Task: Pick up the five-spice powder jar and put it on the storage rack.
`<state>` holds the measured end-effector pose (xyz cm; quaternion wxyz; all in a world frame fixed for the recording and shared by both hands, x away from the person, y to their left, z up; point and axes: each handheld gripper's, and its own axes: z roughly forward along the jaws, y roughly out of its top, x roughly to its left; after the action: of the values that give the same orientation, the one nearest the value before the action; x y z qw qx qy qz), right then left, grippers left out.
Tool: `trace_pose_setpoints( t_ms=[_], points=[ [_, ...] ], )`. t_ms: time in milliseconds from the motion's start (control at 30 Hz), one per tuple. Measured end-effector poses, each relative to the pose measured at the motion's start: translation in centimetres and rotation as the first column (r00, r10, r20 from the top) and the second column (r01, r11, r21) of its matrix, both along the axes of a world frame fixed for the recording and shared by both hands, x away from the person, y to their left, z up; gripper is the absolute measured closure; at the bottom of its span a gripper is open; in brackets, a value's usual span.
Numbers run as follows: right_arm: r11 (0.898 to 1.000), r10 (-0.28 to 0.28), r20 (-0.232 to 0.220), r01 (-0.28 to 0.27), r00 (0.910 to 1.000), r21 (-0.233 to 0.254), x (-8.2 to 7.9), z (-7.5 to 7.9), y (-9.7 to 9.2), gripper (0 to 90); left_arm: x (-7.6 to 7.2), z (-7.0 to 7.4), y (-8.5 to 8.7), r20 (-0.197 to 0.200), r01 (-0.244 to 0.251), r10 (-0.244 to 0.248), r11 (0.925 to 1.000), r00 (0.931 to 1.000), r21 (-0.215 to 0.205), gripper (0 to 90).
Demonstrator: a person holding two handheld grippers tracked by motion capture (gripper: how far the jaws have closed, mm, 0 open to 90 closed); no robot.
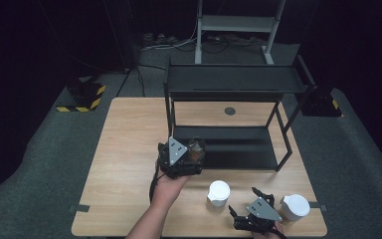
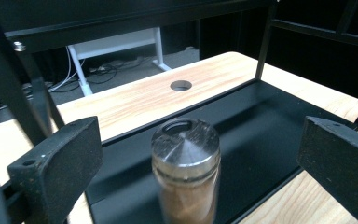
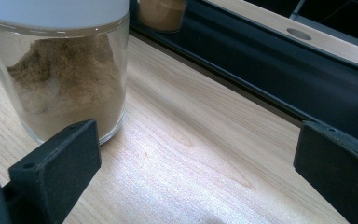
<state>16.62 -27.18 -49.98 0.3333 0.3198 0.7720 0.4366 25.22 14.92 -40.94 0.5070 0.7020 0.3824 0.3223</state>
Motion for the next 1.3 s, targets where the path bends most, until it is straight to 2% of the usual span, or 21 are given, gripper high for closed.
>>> trace_pose_setpoints(
  t_ms=[400, 567, 733, 1000, 1300],
  points=[
    [1.0, -0.002, 0.0, 0.002, 1.0, -0.002, 0.0, 0.0, 0.1, 0.1, -2.5, -0.4, 2.0, 0.016, -0.016, 0.016, 0.9999, 0.9998, 0.005, 0.4],
    [1.0, -0.002, 0.0, 0.002, 1.0, -0.001, 0.0, 0.0, 0.0, 0.1, -3.7, -1.2, 2.9, 0.02, -0.019, 0.019, 0.9998, 0.9996, -0.001, 0.4],
    [1.0, -0.002, -0.001, 0.002, 1.0, -0.003, 0.0, 0.0, 0.1, 0.1, -4.8, -2.3, 3.8, 0.024, -0.021, 0.021, 0.9995, 0.9995, 0.022, 0.4],
    [1.0, -0.003, -0.002, 0.003, 1.0, -0.007, 0.0, 0.1, 0.2, 0.1, -6.2, -4.3, 5.0, 0.006, -0.024, 0.024, 0.9993, 0.9997, 0.03, 0.4],
    [1.0, -0.004, 0.001, 0.004, 1.0, -0.015, -0.1, 0.1, 0.3, 0.1, -7.6, -7.1, 5.7, -0.058, -0.017, 0.021, 0.9977, 0.9981, 0.066, 0.3]
  ],
)
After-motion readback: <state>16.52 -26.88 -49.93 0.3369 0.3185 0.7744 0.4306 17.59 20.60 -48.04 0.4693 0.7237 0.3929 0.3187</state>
